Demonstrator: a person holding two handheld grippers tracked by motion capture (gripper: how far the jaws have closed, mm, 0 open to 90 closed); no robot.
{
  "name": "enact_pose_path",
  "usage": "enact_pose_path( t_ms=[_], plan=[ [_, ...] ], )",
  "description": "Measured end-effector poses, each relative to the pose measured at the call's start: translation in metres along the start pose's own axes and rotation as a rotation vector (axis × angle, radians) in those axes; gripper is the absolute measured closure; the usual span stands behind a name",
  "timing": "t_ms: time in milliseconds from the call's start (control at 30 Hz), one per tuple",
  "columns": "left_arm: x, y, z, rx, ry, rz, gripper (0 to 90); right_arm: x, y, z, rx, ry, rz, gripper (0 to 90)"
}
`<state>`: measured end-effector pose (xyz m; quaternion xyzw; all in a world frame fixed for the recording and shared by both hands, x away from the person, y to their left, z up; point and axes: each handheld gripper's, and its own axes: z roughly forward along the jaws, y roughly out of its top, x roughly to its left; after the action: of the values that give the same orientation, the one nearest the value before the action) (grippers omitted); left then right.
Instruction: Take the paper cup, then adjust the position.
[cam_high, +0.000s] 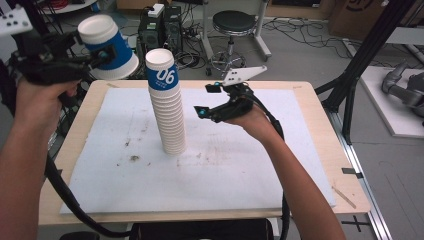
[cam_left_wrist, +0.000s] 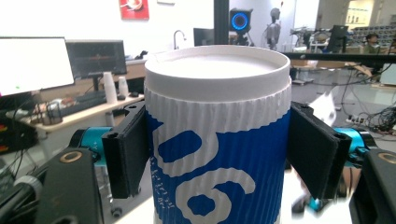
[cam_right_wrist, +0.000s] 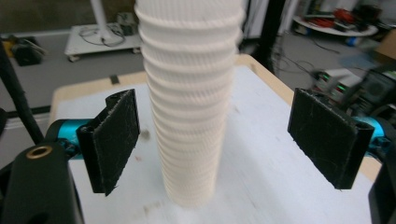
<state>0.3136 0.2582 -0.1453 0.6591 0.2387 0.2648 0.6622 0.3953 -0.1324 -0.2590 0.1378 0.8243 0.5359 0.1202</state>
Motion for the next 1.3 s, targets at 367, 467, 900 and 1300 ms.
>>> enact_pose_path(
  t_ms=[367, 467, 900, 1300],
  plan=[
    [0.005, -0.103, -0.031, 0.033, -0.019, -0.061, 27.6, -0.011, -0.054, -0.063, -0.003, -0.146, 0.085, 17.1],
    [0.001, -0.122, -0.033, 0.053, -0.027, -0.057, 27.6, -0.012, -0.07, -0.077, -0.006, -0.188, 0.103, 17.0],
    [-0.024, -0.186, -0.021, 0.15, -0.049, -0.066, 27.6, -0.003, -0.144, -0.093, 0.02, -0.254, 0.185, 17.0],
    [-0.06, -0.197, 0.002, 0.164, -0.144, -0.074, 27.6, 0.008, -0.149, -0.093, -0.004, -0.231, 0.185, 17.0]
  ],
)
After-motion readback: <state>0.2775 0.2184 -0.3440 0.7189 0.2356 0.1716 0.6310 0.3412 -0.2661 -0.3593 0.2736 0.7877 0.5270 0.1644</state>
